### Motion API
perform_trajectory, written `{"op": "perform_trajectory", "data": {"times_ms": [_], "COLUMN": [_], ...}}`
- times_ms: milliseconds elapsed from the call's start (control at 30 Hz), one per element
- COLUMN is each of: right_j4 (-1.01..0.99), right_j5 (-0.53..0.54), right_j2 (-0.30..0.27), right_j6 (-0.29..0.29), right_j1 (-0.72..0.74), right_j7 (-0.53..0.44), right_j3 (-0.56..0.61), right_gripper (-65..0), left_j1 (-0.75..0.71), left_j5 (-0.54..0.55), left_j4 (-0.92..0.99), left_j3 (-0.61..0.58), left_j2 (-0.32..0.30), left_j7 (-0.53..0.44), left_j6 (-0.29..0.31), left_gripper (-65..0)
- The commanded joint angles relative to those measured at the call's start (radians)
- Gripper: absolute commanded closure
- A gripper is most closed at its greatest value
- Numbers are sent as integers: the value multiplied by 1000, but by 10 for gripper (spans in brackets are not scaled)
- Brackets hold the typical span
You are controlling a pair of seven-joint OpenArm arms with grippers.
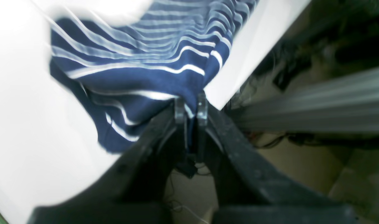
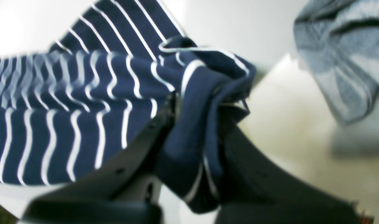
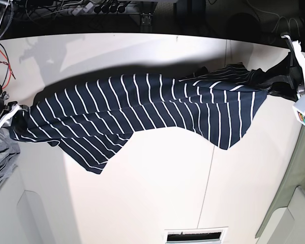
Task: Layout the t-shirt on the table in an organized manner, then fold the t-shirt properly
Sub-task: 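Lift the shirt with both grippers and stretch it lengthwise, then swing the left gripper's end over and lay it down, releasing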
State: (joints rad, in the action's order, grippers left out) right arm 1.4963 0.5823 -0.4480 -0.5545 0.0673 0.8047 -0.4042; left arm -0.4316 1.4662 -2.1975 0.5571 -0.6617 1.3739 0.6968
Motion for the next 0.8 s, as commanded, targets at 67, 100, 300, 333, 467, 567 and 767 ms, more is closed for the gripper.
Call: {"op": "perform_trajectory", "data": {"times_ms": [67, 100, 300, 333, 467, 567, 767], "right_j4": [-4, -17, -60, -65, -84, -97, -98], "right_j5": [2, 1, 0, 0, 0, 0, -8], "right_j2": [-20, -20, -20, -20, -20, -19, -20], "right_j6": [-2, -2, -2, -2, -2, -2, -3], "right_j1": [19, 22, 29, 28, 32, 41, 40], "right_j7": [-37, -47, -76, -69, -89, -97, -98], "right_j3": [-9, -9, -9, -9, -8, -8, -8], "right_gripper": [0, 0, 0, 0, 0, 0, 0], "left_j1": [20, 22, 1, -10, -35, -35, -42], "left_j5": [17, 17, 17, 17, 17, 17, 17], "left_j4": [-9, -9, -36, -55, -138, -159, -159], "left_j3": [34, 41, 64, 77, 160, 205, 171], "left_j2": [6, 14, 16, 16, 16, 15, 14], "left_j7": [-12, -12, 21, 21, 20, 3, 0], "left_j6": [1, 1, 1, 1, 1, 1, -5], "left_gripper": [0, 0, 0, 0, 0, 0, 0]}}
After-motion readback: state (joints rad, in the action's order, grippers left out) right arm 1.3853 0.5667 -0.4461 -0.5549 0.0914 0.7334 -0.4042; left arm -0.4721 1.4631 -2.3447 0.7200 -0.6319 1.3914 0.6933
